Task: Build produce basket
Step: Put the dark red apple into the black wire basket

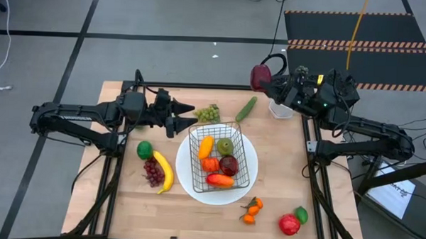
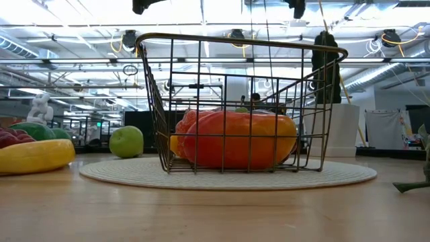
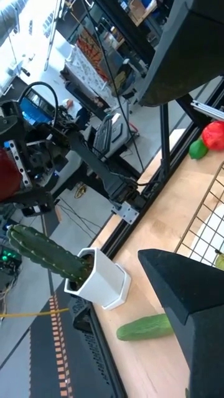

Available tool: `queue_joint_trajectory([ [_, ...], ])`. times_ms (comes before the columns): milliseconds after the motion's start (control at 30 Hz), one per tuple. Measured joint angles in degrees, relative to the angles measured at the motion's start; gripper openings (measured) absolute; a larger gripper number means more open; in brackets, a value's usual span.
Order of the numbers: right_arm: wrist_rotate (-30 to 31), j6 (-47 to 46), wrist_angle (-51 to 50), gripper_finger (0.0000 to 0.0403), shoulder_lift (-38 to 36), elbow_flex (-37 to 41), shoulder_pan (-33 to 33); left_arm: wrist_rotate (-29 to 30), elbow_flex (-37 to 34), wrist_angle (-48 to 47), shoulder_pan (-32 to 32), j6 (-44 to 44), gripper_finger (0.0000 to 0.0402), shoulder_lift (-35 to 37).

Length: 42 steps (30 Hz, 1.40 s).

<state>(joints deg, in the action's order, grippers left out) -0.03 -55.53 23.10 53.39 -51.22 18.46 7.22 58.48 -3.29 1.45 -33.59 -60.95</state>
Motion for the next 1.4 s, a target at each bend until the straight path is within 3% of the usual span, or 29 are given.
queue_joint_trajectory([
  [533,-0.07,16.17,0.02,0.0325,0.0,0.0,0.0,1.61,0.0,-0.08,0.0,-1.05,0.0392,0.0],
  [1200,-0.07,57.93,0.19,0.0325,0.0,0.0,-0.2,1.9,0.01,-0.13,0.0,-1.42,0.0392,0.0],
  [1400,-0.04,64.29,0.23,0.0325,0.0,0.0,-0.2,1.9,0.01,-0.11,0.0,-1.59,0.0392,0.0],
])
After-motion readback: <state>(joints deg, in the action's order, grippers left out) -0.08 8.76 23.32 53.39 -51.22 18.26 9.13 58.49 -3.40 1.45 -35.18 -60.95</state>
